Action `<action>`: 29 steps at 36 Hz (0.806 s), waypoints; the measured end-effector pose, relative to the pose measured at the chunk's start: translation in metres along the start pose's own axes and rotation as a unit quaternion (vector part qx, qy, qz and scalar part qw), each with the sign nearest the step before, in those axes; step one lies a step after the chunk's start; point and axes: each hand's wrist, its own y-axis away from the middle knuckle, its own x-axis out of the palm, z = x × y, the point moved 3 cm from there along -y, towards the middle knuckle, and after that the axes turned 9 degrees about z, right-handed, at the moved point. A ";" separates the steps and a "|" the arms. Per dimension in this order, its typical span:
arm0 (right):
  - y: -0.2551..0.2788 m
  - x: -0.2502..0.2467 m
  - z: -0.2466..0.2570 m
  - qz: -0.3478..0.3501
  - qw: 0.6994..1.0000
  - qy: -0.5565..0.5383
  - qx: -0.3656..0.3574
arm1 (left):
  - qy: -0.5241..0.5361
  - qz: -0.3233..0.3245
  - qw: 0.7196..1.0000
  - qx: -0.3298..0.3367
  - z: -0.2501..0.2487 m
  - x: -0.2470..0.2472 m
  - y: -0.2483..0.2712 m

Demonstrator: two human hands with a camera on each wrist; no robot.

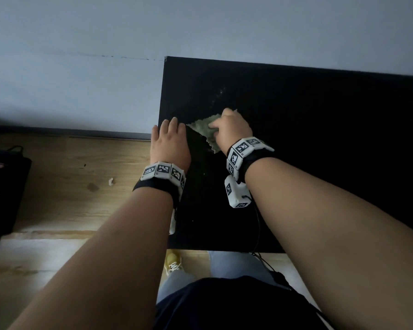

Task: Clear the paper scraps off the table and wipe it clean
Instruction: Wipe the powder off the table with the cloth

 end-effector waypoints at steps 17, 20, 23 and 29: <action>-0.104 -0.089 0.015 -0.051 0.986 -0.097 0.126 | 0.028 0.004 0.999 -0.032 0.010 0.001 -0.050; -0.100 -0.092 0.014 -0.048 0.988 -0.063 0.133 | 0.027 0.008 0.999 -0.036 0.015 0.002 -0.051; -0.095 -0.090 0.015 -0.052 0.986 -0.082 0.133 | 0.023 0.008 0.999 -0.038 0.019 0.003 -0.049; -0.071 -0.071 0.022 0.039 0.965 -0.196 0.168 | 0.023 0.001 0.999 -0.029 0.017 0.003 -0.036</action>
